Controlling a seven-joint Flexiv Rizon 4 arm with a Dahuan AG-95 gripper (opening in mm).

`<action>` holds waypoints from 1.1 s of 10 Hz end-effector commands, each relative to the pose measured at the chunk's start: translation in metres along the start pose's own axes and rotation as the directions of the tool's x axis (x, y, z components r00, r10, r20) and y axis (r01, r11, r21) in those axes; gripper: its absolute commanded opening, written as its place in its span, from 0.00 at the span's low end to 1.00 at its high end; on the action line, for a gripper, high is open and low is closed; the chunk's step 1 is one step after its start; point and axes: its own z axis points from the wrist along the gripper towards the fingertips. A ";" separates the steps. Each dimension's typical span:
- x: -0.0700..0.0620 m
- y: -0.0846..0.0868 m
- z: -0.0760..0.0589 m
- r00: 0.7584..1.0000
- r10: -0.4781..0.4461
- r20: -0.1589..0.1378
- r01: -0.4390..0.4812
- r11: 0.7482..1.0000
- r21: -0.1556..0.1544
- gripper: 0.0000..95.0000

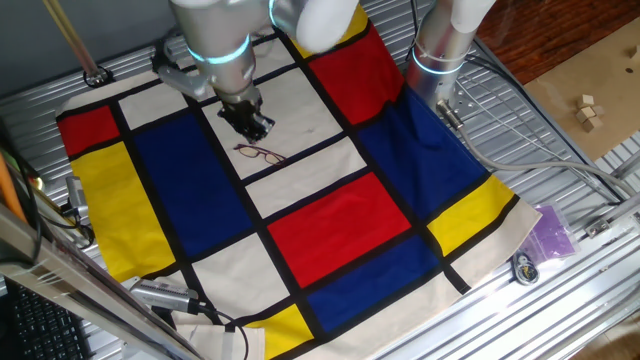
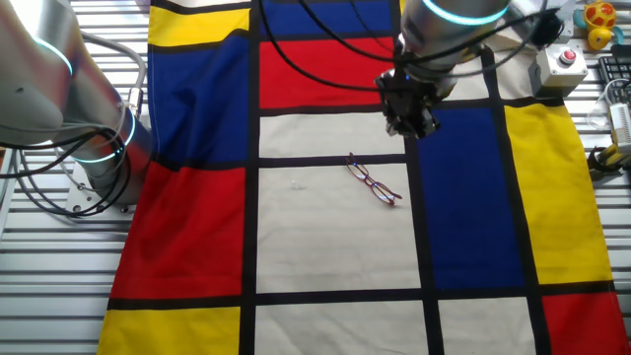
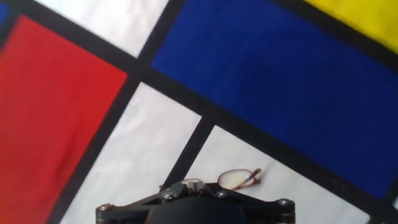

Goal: Unfold the leg of the glasses (with one hand)

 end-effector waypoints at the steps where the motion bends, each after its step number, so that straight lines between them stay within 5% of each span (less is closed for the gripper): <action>1: 0.001 0.002 0.008 0.999 0.035 0.017 -0.035 0.999 -0.006 0.00; 4: 0.001 0.005 0.024 1.000 -0.021 0.019 0.021 1.000 -0.002 0.00; 11: 0.001 0.006 0.030 0.997 -0.076 0.013 0.076 0.997 -0.003 0.00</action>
